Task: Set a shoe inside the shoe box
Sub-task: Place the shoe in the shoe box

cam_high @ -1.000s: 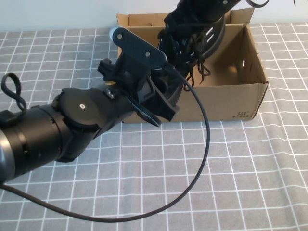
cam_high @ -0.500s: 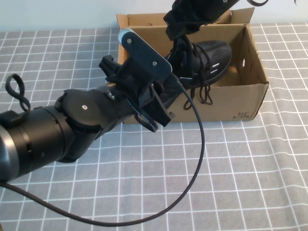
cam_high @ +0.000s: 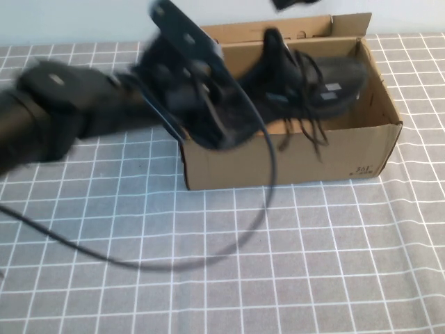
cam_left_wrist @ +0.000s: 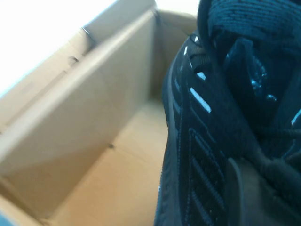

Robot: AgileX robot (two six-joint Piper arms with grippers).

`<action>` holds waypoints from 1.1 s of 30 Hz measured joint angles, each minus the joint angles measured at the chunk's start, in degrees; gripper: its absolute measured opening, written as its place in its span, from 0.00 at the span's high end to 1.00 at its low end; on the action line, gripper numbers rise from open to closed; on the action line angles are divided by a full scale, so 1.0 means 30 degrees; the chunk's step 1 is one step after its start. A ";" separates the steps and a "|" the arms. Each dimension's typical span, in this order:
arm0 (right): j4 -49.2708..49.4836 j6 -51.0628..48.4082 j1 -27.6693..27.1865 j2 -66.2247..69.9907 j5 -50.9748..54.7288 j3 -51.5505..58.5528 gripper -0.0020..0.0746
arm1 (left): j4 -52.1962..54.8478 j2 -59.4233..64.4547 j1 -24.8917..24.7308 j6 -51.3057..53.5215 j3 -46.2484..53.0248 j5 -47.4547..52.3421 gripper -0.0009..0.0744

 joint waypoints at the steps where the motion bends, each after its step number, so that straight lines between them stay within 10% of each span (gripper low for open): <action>1: -0.0098 0.0087 0.0000 -0.0339 0.0000 0.0000 0.90 | 0.0044 0.0033 0.0539 0.0093 -0.0395 0.0480 0.91; 9: -0.0491 0.0367 0.0000 -0.3491 -0.0030 0.2330 0.99 | 0.0478 0.1631 0.3290 0.1151 -0.4635 0.5206 0.91; 33: -0.3339 0.3787 0.0000 -1.5185 -0.0044 1.6412 0.99 | 0.4382 1.3634 0.3543 -0.2325 -1.7926 0.9503 0.92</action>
